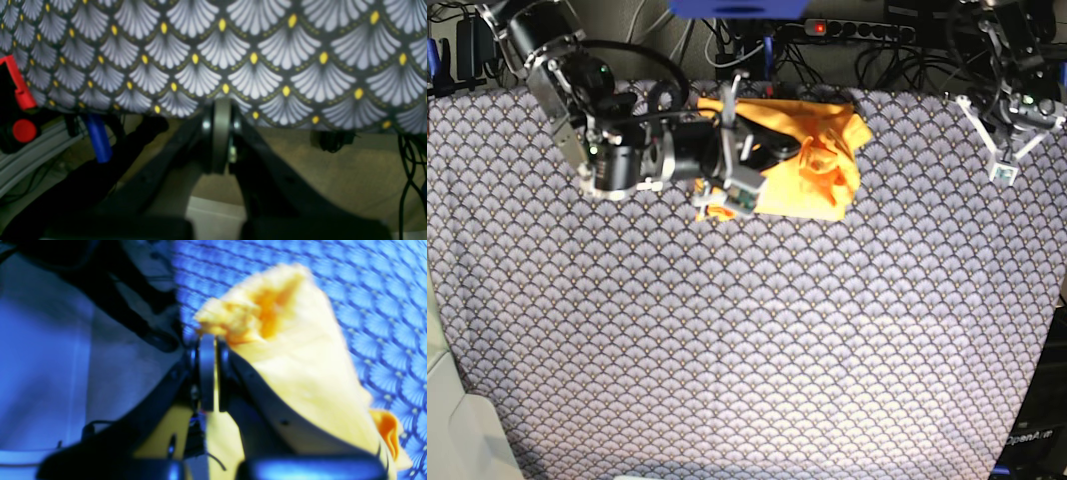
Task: Fold the T-shirt properly
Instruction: 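Press and tuck the folded end onto the bundle with the right gripper, then smooth and tuck the yellow bundle's edges with the right gripper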
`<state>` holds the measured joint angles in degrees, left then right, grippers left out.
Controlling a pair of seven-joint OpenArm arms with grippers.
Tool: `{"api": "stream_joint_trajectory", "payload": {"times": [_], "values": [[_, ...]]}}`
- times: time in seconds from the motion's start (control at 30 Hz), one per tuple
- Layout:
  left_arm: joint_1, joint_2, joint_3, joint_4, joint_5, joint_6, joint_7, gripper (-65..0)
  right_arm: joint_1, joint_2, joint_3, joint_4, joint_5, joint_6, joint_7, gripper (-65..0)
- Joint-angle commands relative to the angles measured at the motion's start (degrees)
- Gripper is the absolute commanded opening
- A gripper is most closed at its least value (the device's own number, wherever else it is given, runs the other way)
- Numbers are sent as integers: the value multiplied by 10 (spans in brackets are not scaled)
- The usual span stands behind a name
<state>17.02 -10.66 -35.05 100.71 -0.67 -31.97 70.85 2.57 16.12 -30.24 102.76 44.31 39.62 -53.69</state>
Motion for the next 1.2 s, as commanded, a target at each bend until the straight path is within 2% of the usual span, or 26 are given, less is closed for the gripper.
{"api": "stream_joint_trajectory", "payload": {"times": [0.0, 0.23, 0.37, 0.63, 0.9, 1.07, 1.17], "values": [[5, -6, -2, 10, 3, -1, -2, -650, 13, -11, 0, -1, 10, 4, 16, -647], [18, -10, -3, 13, 3, -1, -3, -650, 54, -48, -4, -76, 10, 4, 17, -647], [25, -10, -3, 13, 3, -1, -3, -650, 64, -59, -7, -88, 9, 4, 18, -647], [27, -10, -3, 13, 3, -1, -3, -650, 75, -58, -54, -112, 9, 4, 52, -647], [25, -10, -2, 13, 3, -1, -3, -650, 76, -61, -129, -181, 10, 4, 120, -647], [25, -10, -2, 13, 3, -1, -3, -650, 77, -55, -128, -150, 14, 4, 116, -647], [25, -10, -2, 13, 3, -1, -3, -650, 80, -45, -127, -96, 14, 4, 88, -647]]}}
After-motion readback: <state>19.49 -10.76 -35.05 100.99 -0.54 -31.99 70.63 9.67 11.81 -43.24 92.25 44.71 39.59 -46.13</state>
